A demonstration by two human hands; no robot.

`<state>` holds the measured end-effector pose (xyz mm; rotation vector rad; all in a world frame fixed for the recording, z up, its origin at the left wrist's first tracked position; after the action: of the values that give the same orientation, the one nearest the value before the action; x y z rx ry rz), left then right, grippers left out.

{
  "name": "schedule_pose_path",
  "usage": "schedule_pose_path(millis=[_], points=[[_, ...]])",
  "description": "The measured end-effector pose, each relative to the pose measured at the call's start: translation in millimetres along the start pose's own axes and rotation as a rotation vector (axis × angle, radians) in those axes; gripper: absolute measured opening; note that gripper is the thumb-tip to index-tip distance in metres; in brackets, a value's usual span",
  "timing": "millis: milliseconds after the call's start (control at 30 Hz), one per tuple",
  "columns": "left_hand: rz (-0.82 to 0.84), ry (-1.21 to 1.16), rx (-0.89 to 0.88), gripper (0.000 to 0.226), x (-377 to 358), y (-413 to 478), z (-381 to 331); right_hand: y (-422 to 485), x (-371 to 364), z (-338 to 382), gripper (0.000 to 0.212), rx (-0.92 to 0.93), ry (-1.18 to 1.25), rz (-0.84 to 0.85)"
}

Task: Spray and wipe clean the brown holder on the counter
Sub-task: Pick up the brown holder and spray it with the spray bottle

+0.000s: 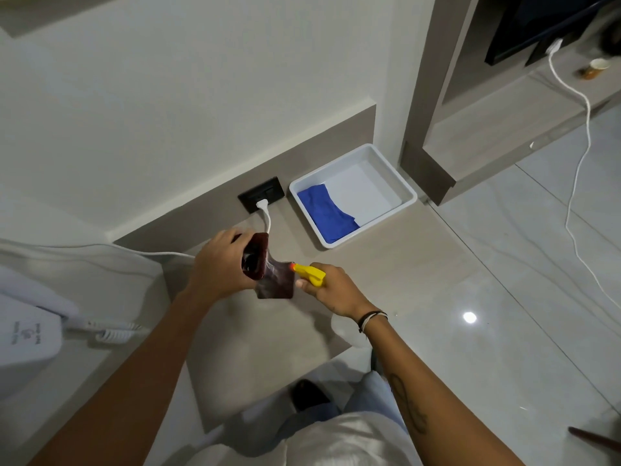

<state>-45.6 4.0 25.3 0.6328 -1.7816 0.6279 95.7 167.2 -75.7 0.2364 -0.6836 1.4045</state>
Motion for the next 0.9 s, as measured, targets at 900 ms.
schedule_pose_path(millis=[900], points=[[-0.088, -0.049, 0.342, 0.105, -3.3, 8.7, -10.8, 44.9, 178.4, -25.5, 0.048, -0.150, -0.144, -0.408]])
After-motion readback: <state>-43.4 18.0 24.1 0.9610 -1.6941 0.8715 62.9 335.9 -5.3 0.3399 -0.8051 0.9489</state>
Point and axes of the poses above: each hand's wrist, its own y-axis towards the middle knuckle, its own x-axis out of the back of the hand, z = x × y, the point moved 6 cm from there along y, towards the middle knuckle, and after that the axes turned 10 degrees about -y, right-handed, at the moved point
